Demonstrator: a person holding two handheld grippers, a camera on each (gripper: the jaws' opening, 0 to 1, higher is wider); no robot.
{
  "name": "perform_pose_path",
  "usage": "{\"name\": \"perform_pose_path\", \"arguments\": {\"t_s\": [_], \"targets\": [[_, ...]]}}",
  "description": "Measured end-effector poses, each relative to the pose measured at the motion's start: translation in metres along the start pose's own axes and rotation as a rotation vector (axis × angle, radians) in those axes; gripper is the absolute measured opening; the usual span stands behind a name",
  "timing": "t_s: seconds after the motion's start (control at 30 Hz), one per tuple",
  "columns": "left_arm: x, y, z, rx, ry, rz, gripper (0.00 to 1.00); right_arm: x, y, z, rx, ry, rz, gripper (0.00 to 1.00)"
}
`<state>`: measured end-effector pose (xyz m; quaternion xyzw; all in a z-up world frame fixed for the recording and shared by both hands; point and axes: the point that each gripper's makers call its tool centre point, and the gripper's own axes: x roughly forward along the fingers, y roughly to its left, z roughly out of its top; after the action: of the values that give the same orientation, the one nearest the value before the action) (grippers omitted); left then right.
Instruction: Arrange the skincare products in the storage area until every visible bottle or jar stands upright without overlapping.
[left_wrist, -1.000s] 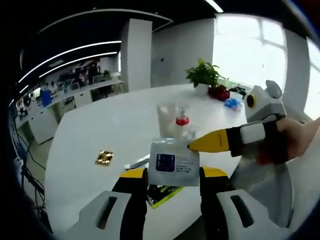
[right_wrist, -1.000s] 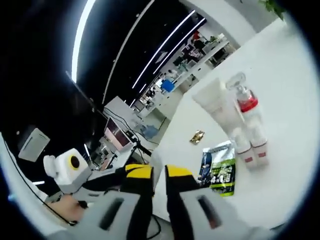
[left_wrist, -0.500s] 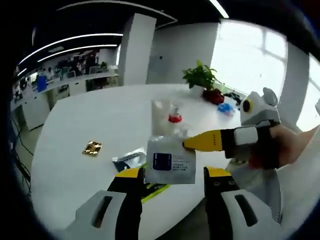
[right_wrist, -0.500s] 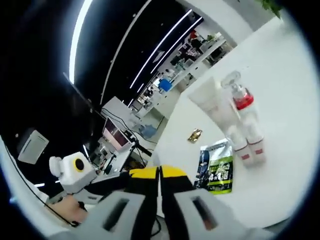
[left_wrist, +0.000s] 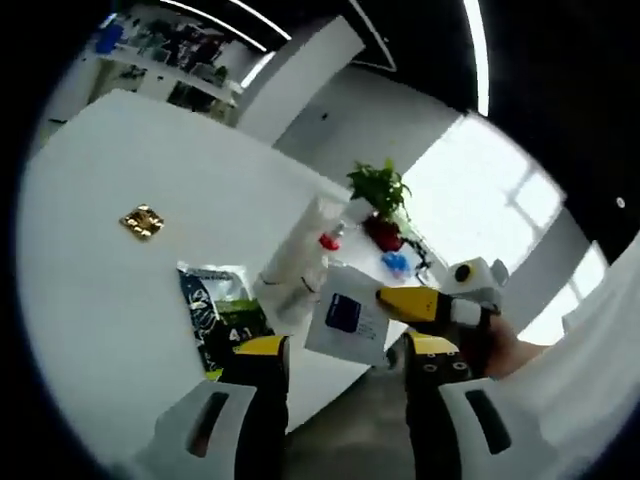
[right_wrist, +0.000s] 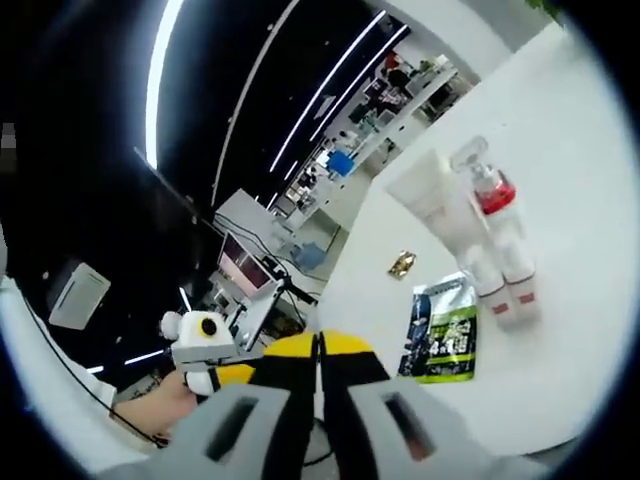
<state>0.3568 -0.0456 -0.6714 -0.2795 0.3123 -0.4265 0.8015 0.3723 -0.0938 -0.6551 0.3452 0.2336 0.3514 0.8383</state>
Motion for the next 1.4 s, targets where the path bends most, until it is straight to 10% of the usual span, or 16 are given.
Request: {"name": "perform_pose_path", "arguments": {"t_s": [0.57,1.0,1.4], "targets": [[-0.009,0.017,-0.004,-0.059,0.006,0.008,0.02,0.015,-0.003,-0.009,-0.037,0.067,-0.007,0.01],[-0.015,0.039,-0.023,-0.164,0.041,0.066,0.0,0.036,-0.026,-0.038,-0.341,0.258,-0.108,0.01],[-0.027,0.082,-0.019,-0.301,-0.022,0.203,0.0,0.071,-0.034,-0.051,-0.5,0.304,-0.093,0.01]]}}
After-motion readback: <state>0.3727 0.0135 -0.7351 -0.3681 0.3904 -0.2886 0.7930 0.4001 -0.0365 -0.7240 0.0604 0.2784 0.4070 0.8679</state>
